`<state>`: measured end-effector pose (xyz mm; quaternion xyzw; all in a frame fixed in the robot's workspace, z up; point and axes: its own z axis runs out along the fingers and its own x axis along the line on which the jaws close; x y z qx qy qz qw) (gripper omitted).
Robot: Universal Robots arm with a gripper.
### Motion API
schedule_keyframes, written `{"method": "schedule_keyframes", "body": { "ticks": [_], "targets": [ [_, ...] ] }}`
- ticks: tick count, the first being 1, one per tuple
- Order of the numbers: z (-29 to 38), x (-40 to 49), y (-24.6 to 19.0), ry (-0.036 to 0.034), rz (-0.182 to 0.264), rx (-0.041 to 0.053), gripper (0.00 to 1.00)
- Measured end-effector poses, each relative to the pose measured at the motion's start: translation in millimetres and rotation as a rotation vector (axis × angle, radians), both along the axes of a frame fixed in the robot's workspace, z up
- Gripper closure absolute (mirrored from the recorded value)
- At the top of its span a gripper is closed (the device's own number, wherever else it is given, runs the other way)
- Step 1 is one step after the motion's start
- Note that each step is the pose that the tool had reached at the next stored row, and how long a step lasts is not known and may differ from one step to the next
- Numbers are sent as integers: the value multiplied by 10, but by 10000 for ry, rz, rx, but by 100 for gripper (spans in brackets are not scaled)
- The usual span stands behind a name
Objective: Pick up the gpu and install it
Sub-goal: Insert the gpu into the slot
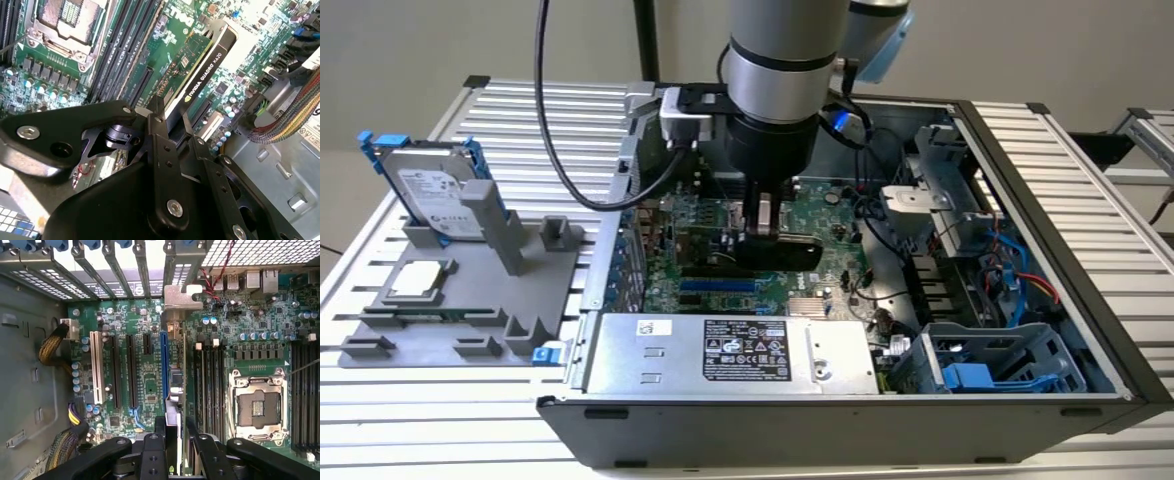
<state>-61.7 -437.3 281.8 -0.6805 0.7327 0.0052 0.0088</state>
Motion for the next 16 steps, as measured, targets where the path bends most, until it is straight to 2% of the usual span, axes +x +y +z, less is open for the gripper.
{"method": "schedule_keyframes", "body": {
  "ticks": [8, 16],
  "targets": [
    [-27, -37, -81, 0, 32, -1, 100],
    [-58, -107, -103, 0, 79, 0, 100]
  ]
}}
